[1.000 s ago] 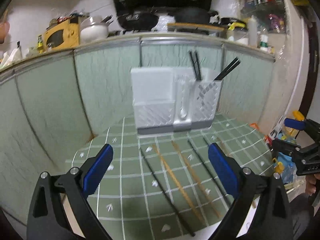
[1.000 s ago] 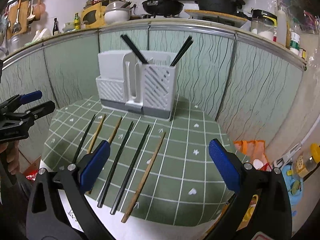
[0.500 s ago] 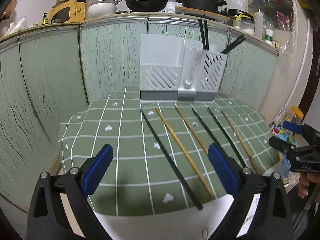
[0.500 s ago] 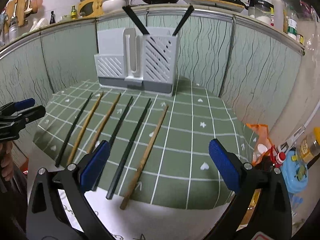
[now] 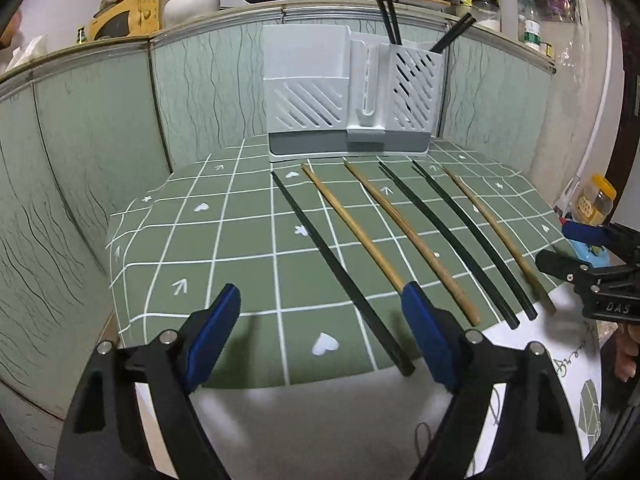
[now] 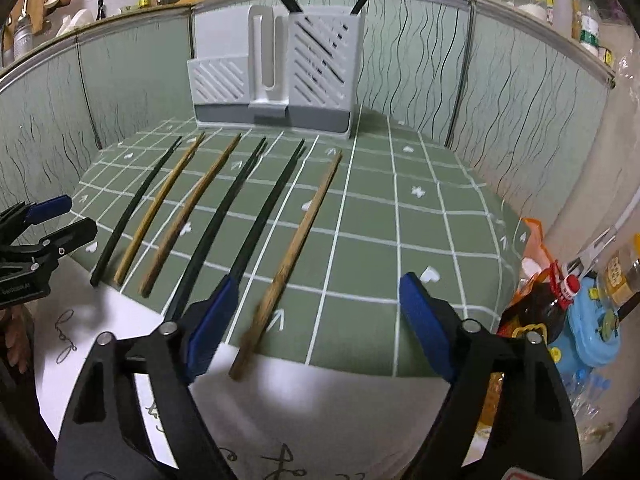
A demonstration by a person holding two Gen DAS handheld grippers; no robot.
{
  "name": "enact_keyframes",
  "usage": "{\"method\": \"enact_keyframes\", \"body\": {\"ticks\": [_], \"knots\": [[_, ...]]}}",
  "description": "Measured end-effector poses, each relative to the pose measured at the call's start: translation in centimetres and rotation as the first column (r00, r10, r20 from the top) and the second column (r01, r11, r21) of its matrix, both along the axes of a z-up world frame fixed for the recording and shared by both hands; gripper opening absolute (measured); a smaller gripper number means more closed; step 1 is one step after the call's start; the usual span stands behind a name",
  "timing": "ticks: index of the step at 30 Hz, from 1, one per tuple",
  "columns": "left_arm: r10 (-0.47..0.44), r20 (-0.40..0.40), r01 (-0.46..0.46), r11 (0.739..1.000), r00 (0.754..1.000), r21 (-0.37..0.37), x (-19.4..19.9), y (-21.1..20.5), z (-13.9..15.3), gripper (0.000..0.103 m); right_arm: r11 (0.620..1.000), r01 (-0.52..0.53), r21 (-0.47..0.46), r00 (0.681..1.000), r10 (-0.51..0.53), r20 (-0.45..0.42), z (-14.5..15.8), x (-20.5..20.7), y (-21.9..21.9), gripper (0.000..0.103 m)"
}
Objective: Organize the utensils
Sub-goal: 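Close the right tool on a wooden chopstick while the left tool closes on a black one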
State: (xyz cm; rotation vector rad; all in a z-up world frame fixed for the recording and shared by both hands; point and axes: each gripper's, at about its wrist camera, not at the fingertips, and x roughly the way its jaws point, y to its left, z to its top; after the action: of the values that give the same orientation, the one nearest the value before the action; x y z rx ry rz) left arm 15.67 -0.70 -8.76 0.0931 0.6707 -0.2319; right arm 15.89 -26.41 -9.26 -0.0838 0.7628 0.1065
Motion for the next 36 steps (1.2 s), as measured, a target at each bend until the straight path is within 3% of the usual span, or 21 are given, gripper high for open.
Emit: {"method": "enact_keyframes", "body": {"ticks": [3, 12, 14, 18, 25, 36], "knots": [[0.015, -0.013, -0.014, 0.999, 1.0, 0.035, 0.2, -0.7, -0.5, 0.074, 1.0, -0.008, 0.005, 1.0, 0.009, -0.022, -0.6, 0.2, 0.3, 0.069], [0.001, -0.09, 0.004, 0.999, 0.996, 0.054, 1.6, -2.3, -1.7, 0.047, 1.0, -0.003, -0.004, 0.999, 0.002, -0.05, -1.6, 0.9, 0.9, 0.05], [0.004, -0.086, 0.002, 0.998, 0.996, 0.069, 1.6, -2.6, -1.8, 0.032, 1.0, 0.011, -0.01, 0.999, -0.012, -0.05, -1.5, 1.0, 0.9, 0.044], [0.017, -0.088, -0.012, 0.998, 0.996, 0.058, 1.7, -2.5, -1.7, 0.014, 1.0, 0.027, -0.014, 0.998, -0.028, -0.051, -1.5, 1.1, 0.8, 0.032], [0.021, -0.095, -0.019, 1.0, 0.995, 0.02, 2.0, -1.6, -1.7, 0.006, 0.999, 0.03, 0.014, 0.998, -0.029, -0.058, -1.4, 1.1, 0.3, 0.008], [0.032, -0.082, -0.035, 0.999, 0.996, -0.031, 1.4, -0.4, -0.8, 0.006, 0.999, 0.03, 0.039, 0.999, -0.029, -0.033, -0.5, 0.6, 0.0, 0.007]]}}
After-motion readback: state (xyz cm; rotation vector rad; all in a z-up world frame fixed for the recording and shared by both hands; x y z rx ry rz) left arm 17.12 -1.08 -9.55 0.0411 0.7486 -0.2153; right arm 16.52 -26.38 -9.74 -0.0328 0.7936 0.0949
